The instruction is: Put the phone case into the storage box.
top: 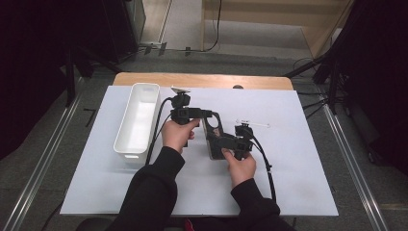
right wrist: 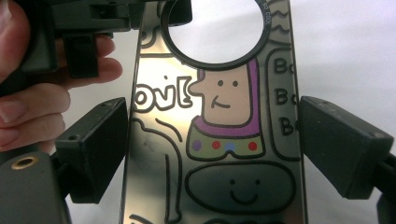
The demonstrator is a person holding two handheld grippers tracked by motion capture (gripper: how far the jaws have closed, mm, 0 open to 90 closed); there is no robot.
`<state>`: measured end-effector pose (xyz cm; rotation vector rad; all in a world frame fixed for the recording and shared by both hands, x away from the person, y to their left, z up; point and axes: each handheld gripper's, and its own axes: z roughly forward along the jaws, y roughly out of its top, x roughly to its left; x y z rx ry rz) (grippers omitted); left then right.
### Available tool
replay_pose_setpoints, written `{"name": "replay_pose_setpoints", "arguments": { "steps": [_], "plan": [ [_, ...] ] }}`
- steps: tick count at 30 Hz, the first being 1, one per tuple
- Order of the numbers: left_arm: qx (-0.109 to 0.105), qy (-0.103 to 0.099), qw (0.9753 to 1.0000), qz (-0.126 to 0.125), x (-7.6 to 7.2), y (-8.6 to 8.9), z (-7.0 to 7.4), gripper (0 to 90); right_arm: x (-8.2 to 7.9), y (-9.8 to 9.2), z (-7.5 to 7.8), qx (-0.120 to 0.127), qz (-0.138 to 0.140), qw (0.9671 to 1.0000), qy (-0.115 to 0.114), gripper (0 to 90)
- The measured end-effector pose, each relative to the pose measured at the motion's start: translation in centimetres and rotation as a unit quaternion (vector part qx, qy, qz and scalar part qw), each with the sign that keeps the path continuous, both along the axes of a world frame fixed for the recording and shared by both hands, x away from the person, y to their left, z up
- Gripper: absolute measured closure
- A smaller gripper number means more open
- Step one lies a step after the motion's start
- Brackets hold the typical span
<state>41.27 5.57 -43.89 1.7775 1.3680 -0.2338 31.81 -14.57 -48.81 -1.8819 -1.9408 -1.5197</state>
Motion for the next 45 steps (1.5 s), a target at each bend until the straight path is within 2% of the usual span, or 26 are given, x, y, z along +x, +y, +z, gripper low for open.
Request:
{"name": "replay_pose_setpoints", "arguments": {
  "steps": [3,8,15,18,22,23,37,38,45],
  "plan": [
    [-0.006,0.013,0.9999,0.003,0.21,0.19,-0.23,61.3,0.01,0.01,-0.10,0.002,-0.002,1.0000,0.001,10.6],
    [-0.017,0.017,0.9996,0.015,0.28,0.31,-0.35,63.6,-0.03,0.20,-0.15,0.003,-0.006,1.0000,-0.002,10.5],
    [-0.024,0.029,0.9991,0.020,0.37,0.46,-0.63,68.4,0.00,0.47,-0.31,-0.001,-0.009,0.9999,-0.004,10.6],
    [-0.019,0.024,0.9993,0.021,0.26,0.34,-0.64,68.7,0.00,0.53,-0.36,-0.003,-0.011,0.9999,-0.005,10.5],
    [-0.027,0.024,0.9991,0.022,0.25,0.44,-0.76,68.9,-0.01,0.59,-0.40,-0.004,-0.012,0.9999,-0.005,10.6],
    [-0.027,0.023,0.9991,0.023,0.24,0.46,-0.76,71.4,-0.01,0.61,-0.38,-0.004,-0.013,0.9999,-0.005,10.6],
    [-0.055,0.031,0.9977,0.022,0.25,0.75,-0.95,74.4,-0.06,0.83,-0.46,-0.009,-0.012,0.9999,-0.004,10.6],
    [-0.063,0.031,0.9974,0.020,0.25,0.79,-0.99,74.9,-0.05,0.85,-0.48,-0.008,-0.012,0.9999,-0.004,10.6],
    [-0.071,0.028,0.9969,0.016,0.20,0.86,-0.82,76.7,-0.10,0.99,-0.43,-0.004,-0.014,0.9999,-0.003,10.6]
  ]
}}
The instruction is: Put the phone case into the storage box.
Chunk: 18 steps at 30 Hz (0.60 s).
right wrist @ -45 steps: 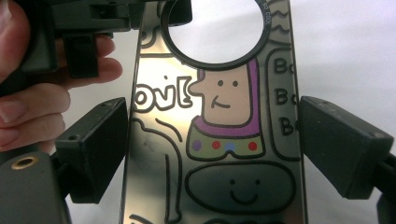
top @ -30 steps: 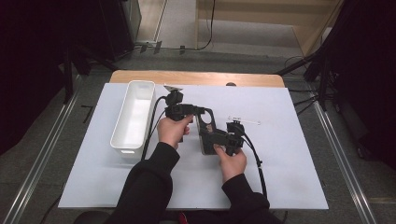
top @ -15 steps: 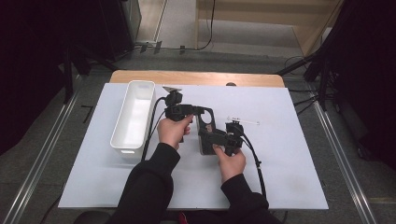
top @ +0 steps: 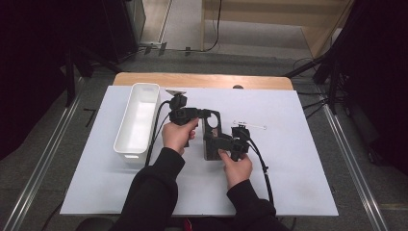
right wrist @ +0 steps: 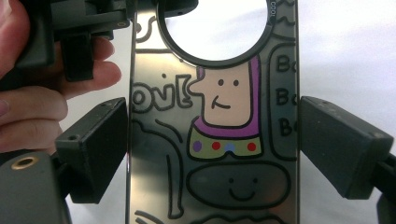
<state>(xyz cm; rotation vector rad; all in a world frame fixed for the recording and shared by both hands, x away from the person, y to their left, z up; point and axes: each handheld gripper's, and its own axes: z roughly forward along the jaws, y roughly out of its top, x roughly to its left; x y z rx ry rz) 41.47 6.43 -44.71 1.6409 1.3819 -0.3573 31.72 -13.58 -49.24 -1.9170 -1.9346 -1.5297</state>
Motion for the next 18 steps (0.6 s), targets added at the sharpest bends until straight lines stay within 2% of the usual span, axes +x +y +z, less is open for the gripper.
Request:
{"name": "replay_pose_setpoints", "arguments": {
  "steps": [7,15,18],
  "plan": [
    [-0.004,0.008,1.0000,-0.001,0.10,0.02,-0.06,77.4,0.00,0.05,0.00,-0.006,-0.001,1.0000,-0.003,10.6],
    [-0.007,0.007,0.9999,-0.007,0.08,0.07,0.02,78.2,0.02,0.13,-0.03,-0.013,0.002,0.9999,-0.004,10.6],
    [-0.013,0.010,0.9998,-0.010,0.12,0.18,0.15,78.7,-0.02,0.20,0.00,-0.008,0.001,1.0000,-0.004,10.6]
  ]
}}
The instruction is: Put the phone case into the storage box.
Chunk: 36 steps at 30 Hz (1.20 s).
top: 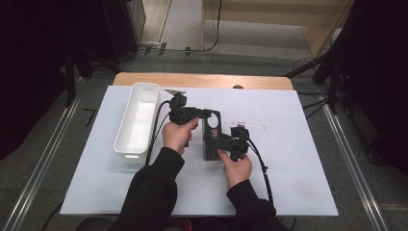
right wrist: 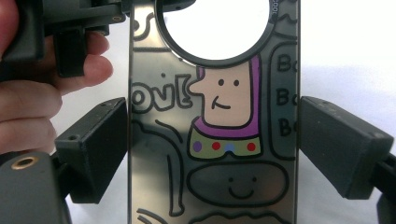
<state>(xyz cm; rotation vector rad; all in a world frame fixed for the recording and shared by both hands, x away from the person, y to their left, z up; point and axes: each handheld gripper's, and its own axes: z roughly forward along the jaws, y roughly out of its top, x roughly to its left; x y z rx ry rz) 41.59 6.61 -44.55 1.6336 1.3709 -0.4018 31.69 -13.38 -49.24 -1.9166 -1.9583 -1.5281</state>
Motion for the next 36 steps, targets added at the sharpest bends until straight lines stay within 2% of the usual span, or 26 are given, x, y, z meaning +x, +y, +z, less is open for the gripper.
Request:
{"name": "replay_pose_setpoints", "arguments": {
  "steps": [6,15,19,28,36],
  "plan": [
    [-0.006,0.007,1.0000,-0.001,0.0,0.1,0.0,79.1,0.0,-0.1,0.2,0.000,0.004,1.0000,-0.005,10.5],
    [-0.011,0.003,0.9999,-0.006,0.0,0.3,0.3,79.4,0.0,-0.1,0.3,-0.001,0.009,0.9999,-0.005,10.5],
    [-0.020,0.000,0.9998,-0.005,-0.1,0.4,0.5,79.4,-0.1,-0.1,0.6,-0.002,0.007,0.9999,-0.015,10.4],
    [-0.019,-0.013,0.9997,-0.012,-0.4,0.3,1.0,79.4,-0.4,-0.3,1.0,-0.008,0.008,0.9995,-0.029,10.3],
    [-0.014,-0.018,0.9996,-0.017,-0.3,0.3,1.4,79.5,-0.3,-0.1,1.3,-0.010,0.009,0.9997,-0.023,10.3]
  ]
}}
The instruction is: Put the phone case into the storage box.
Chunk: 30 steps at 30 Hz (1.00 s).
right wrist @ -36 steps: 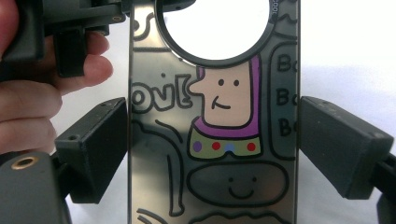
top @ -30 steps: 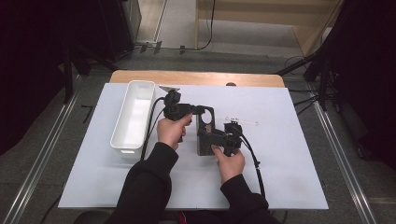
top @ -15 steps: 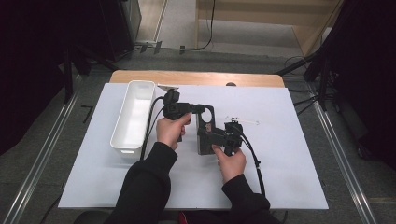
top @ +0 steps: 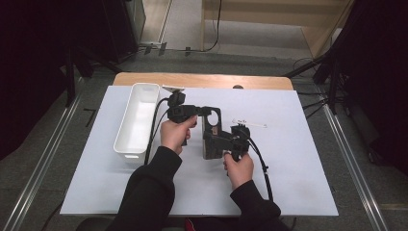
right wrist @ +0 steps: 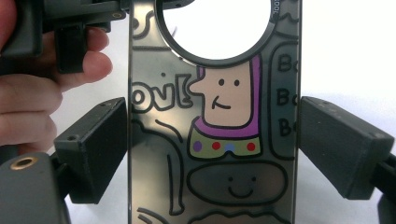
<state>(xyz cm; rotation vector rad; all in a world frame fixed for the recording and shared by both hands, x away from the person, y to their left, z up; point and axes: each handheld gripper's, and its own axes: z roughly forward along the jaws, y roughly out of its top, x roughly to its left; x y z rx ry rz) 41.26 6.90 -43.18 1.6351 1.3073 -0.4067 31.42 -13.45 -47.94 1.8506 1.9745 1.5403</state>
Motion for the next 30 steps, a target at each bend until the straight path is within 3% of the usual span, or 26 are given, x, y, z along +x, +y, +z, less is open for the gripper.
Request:
{"name": "replay_pose_setpoints", "arguments": {
  "steps": [11,16,19,30],
  "plan": [
    [0.001,0.000,1.0000,-0.008,0.0,-0.4,0.2,79.5,0.6,-0.6,0.5,-0.004,0.024,0.9994,0.027,10.0],
    [0.002,0.000,0.9999,-0.010,0.0,-0.6,0.1,79.6,0.7,-0.6,0.6,-0.006,0.029,0.9992,0.026,9.3],
    [0.003,-0.002,0.9999,-0.013,-0.1,-0.7,0.1,79.6,0.7,-0.7,0.8,-0.005,0.040,0.9990,0.019,0.0],
    [0.005,-0.010,0.9996,-0.024,0.0,-0.4,0.4,79.6,0.3,-1.4,1.6,-0.001,0.072,0.9974,0.010,0.0]
  ]
}}
